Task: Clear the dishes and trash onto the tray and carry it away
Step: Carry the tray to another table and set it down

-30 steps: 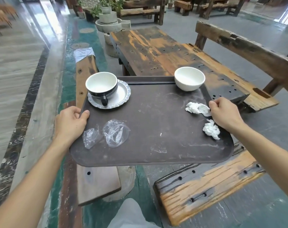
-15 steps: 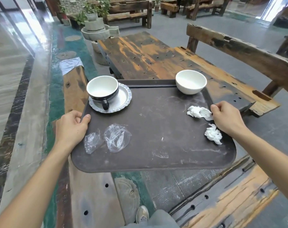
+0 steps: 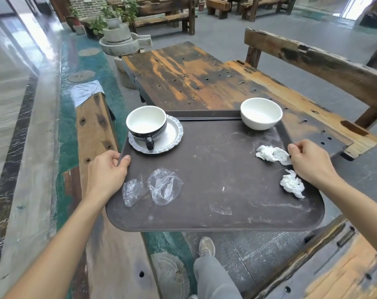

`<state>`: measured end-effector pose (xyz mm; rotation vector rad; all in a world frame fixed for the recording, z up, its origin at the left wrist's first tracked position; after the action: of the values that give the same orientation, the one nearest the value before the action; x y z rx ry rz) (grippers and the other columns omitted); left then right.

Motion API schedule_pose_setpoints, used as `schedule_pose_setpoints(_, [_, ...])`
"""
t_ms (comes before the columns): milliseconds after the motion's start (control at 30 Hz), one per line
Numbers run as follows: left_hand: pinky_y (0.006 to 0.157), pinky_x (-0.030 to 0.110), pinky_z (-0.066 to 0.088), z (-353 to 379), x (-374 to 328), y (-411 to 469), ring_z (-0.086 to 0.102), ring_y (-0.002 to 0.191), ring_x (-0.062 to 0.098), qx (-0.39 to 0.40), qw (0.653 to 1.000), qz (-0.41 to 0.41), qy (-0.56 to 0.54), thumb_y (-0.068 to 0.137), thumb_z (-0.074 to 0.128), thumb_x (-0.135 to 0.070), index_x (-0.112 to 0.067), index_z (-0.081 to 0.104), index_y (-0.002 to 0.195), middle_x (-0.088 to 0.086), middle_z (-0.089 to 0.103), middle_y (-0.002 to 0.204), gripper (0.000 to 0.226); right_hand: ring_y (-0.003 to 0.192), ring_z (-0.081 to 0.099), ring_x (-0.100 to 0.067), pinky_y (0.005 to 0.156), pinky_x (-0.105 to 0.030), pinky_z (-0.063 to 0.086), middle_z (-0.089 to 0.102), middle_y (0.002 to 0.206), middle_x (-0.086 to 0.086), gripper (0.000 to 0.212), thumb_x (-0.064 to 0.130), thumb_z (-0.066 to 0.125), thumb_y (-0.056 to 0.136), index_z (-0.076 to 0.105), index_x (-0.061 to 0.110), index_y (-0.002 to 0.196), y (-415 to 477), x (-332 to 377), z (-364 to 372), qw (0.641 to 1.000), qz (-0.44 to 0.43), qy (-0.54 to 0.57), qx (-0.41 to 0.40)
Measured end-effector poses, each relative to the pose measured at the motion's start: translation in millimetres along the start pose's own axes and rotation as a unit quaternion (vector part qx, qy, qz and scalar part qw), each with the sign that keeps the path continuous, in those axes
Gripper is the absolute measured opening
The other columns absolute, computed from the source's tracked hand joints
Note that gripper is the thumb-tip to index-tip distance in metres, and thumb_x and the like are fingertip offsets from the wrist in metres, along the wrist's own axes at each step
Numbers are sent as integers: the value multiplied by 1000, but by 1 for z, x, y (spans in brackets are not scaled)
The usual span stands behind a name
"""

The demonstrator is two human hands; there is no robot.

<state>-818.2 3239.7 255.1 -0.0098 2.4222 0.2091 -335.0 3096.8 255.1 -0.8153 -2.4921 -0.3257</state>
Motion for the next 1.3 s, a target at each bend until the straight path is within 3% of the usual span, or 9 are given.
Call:
schedule_pose_setpoints(167, [63, 36, 40, 37, -24, 58, 58, 71, 25, 12, 1000, 6, -5, 91, 64, -36, -15, 64, 75, 8, 62, 67, 26, 70, 50, -34, 58, -39, 32, 54, 64, -8, 39, 29, 39, 103, 47, 7, 72, 54, -1, 5, 1000, 18, 1, -6])
schedule_pose_setpoints(267, [60, 35, 36, 61, -47, 97, 58, 69, 26, 21, 1000, 20, 4, 91, 63, -36, -15, 63, 73, 4, 58, 63, 28, 75, 51, -33, 64, -38, 32, 57, 72, -8, 38, 29, 39, 104, 54, 3, 81, 93, -1, 4, 999, 35, 2, -12])
schedule_pose_setpoints(600, [65, 36, 39, 137, -139, 218, 57, 69, 27, 29, 997, 72, -4, 92, 62, -35, -12, 64, 75, 7, 59, 65, 29, 53, 41, -24, 50, -33, 28, 44, 56, -3, 40, 30, 38, 102, 38, 14, 65, 219, -17, -12, 997, 52, -1, -52])
schedule_pose_setpoints(700, [66, 35, 37, 156, -163, 244, 56, 69, 26, 32, 995, 90, -4, 92, 61, -36, -11, 63, 76, 6, 58, 65, 30, 60, 45, -30, 52, -36, 28, 50, 61, -12, 41, 25, 40, 103, 49, 3, 69, 241, -18, -22, 996, 58, 16, -64])
schedule_pose_setpoints(833, [67, 36, 39, 184, -189, 275, 56, 69, 26, 45, 993, 108, -9, 92, 61, -37, -15, 62, 74, 5, 59, 65, 29, 69, 52, -38, 59, -39, 31, 65, 85, -31, 43, 21, 41, 104, 58, -16, 89, 261, -23, -35, 994, 75, 19, -82])
schedule_pose_setpoints(933, [70, 38, 43, 209, -209, 298, 57, 68, 27, 65, 990, 125, -21, 91, 62, -38, -17, 62, 74, 3, 59, 63, 27, 78, 55, -42, 63, -40, 34, 64, 82, -26, 40, 23, 41, 104, 58, -10, 88, 275, -34, -41, 990, 99, 21, -100])
schedule_pose_setpoints(1033, [69, 37, 42, 234, -230, 323, 58, 69, 28, 86, 984, 155, -21, 93, 62, -35, -15, 63, 75, 5, 61, 64, 27, 71, 51, -30, 61, -39, 32, 57, 71, -6, 34, 24, 42, 103, 53, 4, 78, 286, -45, -42, 985, 131, 25, -114])
schedule_pose_setpoints(1133, [68, 38, 41, 263, -253, 350, 58, 68, 28, 114, 976, 186, -24, 93, 61, -34, -14, 64, 76, 6, 61, 63, 27, 70, 50, -21, 68, -37, 32, 56, 73, 3, 28, 26, 42, 103, 54, 9, 84, 289, -56, -38, 974, 178, 32, -133])
schedule_pose_setpoints(1300, [71, 41, 44, 318, -291, 399, 58, 70, 32, 161, 955, 245, -35, 93, 61, -33, -7, 63, 78, 11, 61, 65, 31, 91, 56, -35, 74, -36, 34, 62, 87, -8, 27, 28, 42, 103, 57, 9, 92, 287, -72, -24, 952, 247, 30, -176])
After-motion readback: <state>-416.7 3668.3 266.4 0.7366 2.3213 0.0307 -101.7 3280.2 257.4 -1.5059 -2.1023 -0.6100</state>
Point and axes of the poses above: each hand's wrist, its own y-axis towards the middle knuckle, its own z-axis out of the palm, x = y × z, the point moved 6 cm from there along y, towards the middle knuckle
